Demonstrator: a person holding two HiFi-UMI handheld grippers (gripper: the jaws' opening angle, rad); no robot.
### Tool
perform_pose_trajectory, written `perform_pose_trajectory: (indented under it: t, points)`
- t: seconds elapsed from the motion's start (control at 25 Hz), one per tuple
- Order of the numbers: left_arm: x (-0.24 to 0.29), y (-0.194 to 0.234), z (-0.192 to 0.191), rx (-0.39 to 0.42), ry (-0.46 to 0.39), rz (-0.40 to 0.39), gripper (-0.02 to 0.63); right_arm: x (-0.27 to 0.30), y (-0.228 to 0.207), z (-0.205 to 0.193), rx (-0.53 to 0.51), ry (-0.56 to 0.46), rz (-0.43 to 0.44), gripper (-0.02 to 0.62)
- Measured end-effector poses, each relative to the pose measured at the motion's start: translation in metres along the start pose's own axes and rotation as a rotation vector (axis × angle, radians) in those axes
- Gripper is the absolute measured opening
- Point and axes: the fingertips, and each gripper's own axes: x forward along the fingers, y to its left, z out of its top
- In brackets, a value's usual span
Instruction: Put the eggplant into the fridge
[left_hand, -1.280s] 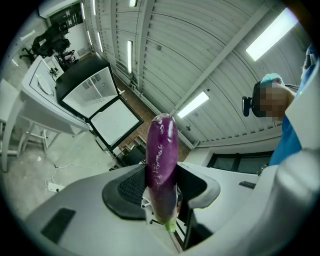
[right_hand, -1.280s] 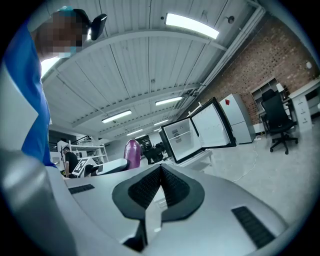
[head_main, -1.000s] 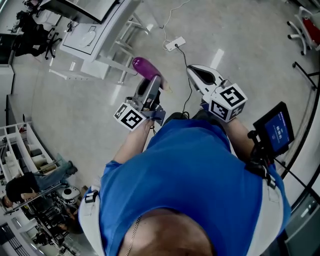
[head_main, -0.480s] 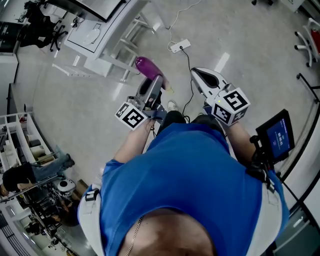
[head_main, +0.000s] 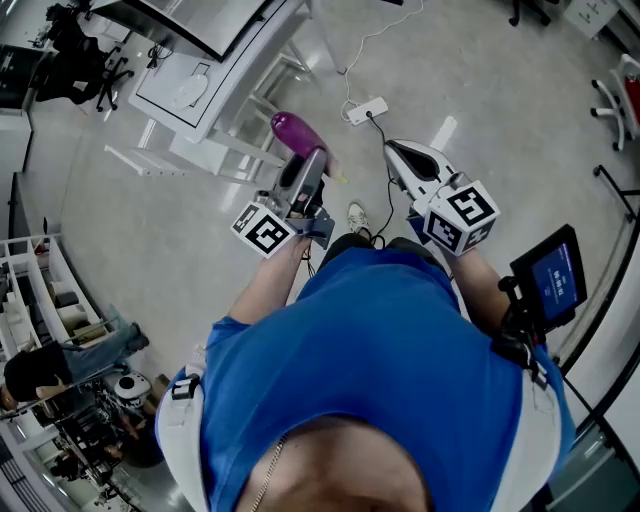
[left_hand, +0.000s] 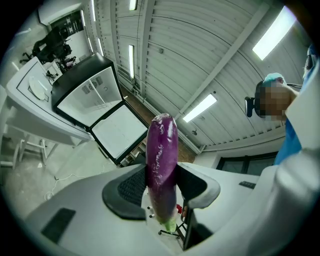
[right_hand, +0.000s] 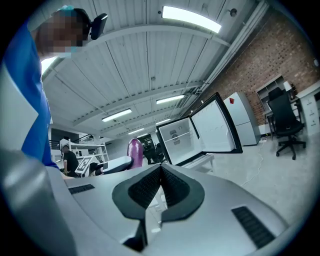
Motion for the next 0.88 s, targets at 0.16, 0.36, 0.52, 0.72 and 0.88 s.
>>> perform_pose_trajectory:
  t: [0.16,0.36,0.52,0.72,0.88]
  points:
    - [0.01,0.0,0.0,0.002,0.0,-0.022,0.187,-0.001,-0.006,0.006,-0.011,-0.015,-0.016,0.002]
    - [0.016,0.003,-0.001,-0.001,0.005,-0.034,0.187,-0.001,-0.012,0.007,-0.019,-0.015,-0.033,0.002]
    - [0.02,0.008,-0.002,-0.001,0.012,-0.035,0.187,-0.001,-0.014,0.008,-0.023,-0.017,-0.044,0.002]
    - [0.024,0.01,0.002,0.017,0.019,-0.033,0.187,0.0,-0.018,0.011,-0.028,-0.025,-0.051,0.002]
    - [0.016,0.009,0.002,0.03,0.011,-0.027,0.187,-0.004,-0.012,0.009,-0.04,-0.021,-0.052,0.002]
